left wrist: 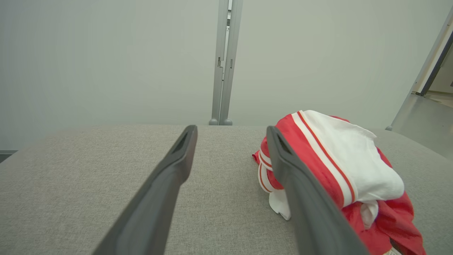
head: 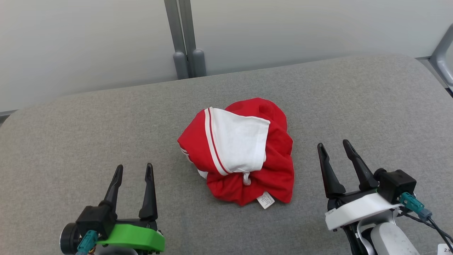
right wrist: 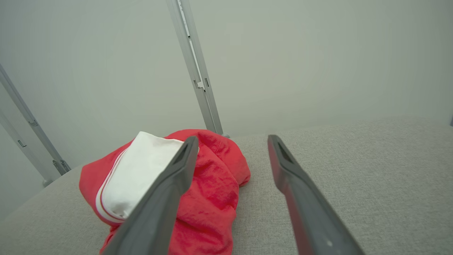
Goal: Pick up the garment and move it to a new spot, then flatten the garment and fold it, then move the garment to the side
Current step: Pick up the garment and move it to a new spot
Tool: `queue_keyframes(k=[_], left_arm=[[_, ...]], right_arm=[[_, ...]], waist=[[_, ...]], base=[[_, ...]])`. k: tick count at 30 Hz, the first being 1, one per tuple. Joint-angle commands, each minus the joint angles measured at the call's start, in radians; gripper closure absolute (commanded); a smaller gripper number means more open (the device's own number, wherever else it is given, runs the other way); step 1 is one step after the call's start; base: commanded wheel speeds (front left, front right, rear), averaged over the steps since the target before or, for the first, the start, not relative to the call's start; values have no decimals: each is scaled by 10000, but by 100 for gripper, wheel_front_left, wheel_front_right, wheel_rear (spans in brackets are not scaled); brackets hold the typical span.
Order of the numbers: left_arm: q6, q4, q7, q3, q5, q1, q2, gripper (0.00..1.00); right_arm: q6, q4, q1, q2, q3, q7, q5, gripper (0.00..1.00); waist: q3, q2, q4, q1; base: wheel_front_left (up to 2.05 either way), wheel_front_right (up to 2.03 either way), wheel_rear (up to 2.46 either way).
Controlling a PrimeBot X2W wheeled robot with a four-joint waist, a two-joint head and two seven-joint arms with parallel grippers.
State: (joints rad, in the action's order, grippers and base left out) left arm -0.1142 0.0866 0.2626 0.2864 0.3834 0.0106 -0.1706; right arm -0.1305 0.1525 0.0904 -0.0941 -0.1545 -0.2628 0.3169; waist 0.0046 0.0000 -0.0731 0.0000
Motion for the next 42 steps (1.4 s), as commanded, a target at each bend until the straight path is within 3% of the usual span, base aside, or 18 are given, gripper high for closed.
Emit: queue_keyframes(k=[1, 8, 18, 28, 38, 42], left_arm=[[49, 39, 26, -22, 26, 98, -6, 0], [435, 44, -594, 186, 354, 807, 57, 0], [1220, 765, -2963, 656, 1273, 2937, 262, 0], [1862, 3089, -4725, 1202, 1622, 5500, 518, 0], [2216, 5782, -5473, 1584, 2001, 7319, 811, 0], [2296, 6278, -5220, 1685, 2096, 7518, 852, 0]], right_arm=[[-4, -12, 30, -15, -23, -28, 91, 0], [-4, 16, 142, 35, -23, -28, 103, 0], [-4, -21, 440, 62, -142, -28, 121, 0], [-4, -93, 826, 158, -140, -28, 188, 0], [-4, -37, 1083, 236, -160, -28, 219, 0], [-4, -33, 1043, 250, -87, -28, 203, 0]], waist=[[17, 0, -10, 0], [89, 0, -33, 0], [496, 0, -329, 0], [1190, 0, -910, 0], [1550, 0, -1218, 0], [1540, 0, -1205, 0]], base=[[0, 0, 0], [0, 0, 0], [0, 0, 0], [0, 0, 0], [0, 0, 0], [0, 0, 0]])
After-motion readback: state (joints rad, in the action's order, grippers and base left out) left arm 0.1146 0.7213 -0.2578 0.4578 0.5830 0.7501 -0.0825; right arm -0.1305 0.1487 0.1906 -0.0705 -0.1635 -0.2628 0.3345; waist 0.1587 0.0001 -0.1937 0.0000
